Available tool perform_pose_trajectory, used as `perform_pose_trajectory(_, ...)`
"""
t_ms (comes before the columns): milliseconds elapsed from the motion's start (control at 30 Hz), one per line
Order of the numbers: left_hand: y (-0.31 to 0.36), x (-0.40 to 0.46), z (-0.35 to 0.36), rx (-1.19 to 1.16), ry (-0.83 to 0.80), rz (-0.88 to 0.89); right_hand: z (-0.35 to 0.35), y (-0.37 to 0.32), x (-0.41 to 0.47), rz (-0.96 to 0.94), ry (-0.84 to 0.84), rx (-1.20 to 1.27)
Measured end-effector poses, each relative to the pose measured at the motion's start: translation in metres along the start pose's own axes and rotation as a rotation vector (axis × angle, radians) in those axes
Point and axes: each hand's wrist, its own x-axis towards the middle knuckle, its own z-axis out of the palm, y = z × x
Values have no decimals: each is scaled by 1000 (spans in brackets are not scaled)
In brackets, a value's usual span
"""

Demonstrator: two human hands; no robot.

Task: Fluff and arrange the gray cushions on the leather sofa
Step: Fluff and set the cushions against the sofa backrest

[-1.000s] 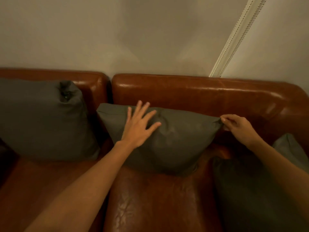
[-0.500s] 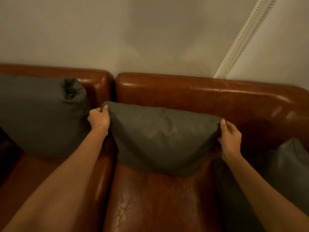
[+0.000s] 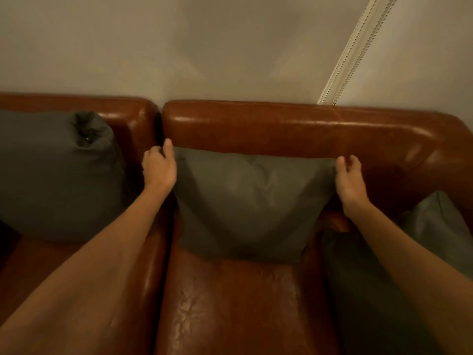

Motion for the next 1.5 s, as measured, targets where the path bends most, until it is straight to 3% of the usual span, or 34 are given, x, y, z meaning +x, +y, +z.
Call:
perform_pose_trajectory(67,-13,-26,16,109,-52,276,8,20,-23,-295,-69,-283)
perform_pose_trajectory(167,-35,-66,37,519,-75,854,24,48,-52,-802,-96,-786)
perform_pose_trajectory(233,-45,-77,53,700,-160,1127,36,60,-55,-955,-132,-954)
perform_pose_trajectory(300,-49,-72,69,785,-194,1229,46,63,-47,-1002,-129,-1036)
perform_pose_trajectory(767,-32,-15,102,774,-142,1199,76,46,19,-1043,-13,-1092)
perform_pose_trajectory(833,-28,-27,105,712,-104,1104,86,42,0,-924,83,-957)
perform_pose_trajectory(900,-18,-49,119,607,-23,902,113,30,-25,-756,165,-744)
perform_pose_trajectory(967,-3,-69,136,527,28,761,142,21,-43,-757,150,-667)
perform_pose_trajectory(1067,-5,-56,131,554,-7,868,147,22,-37,-888,85,-718)
perform_pose_trajectory(1167,-36,-19,100,606,20,999,115,43,-10,-958,142,-770)
perform_pose_trajectory(1333,-62,18,85,572,38,834,85,70,20,-855,238,-762)
perform_pose_trajectory(1500,-59,27,102,539,19,810,97,69,40,-858,223,-676)
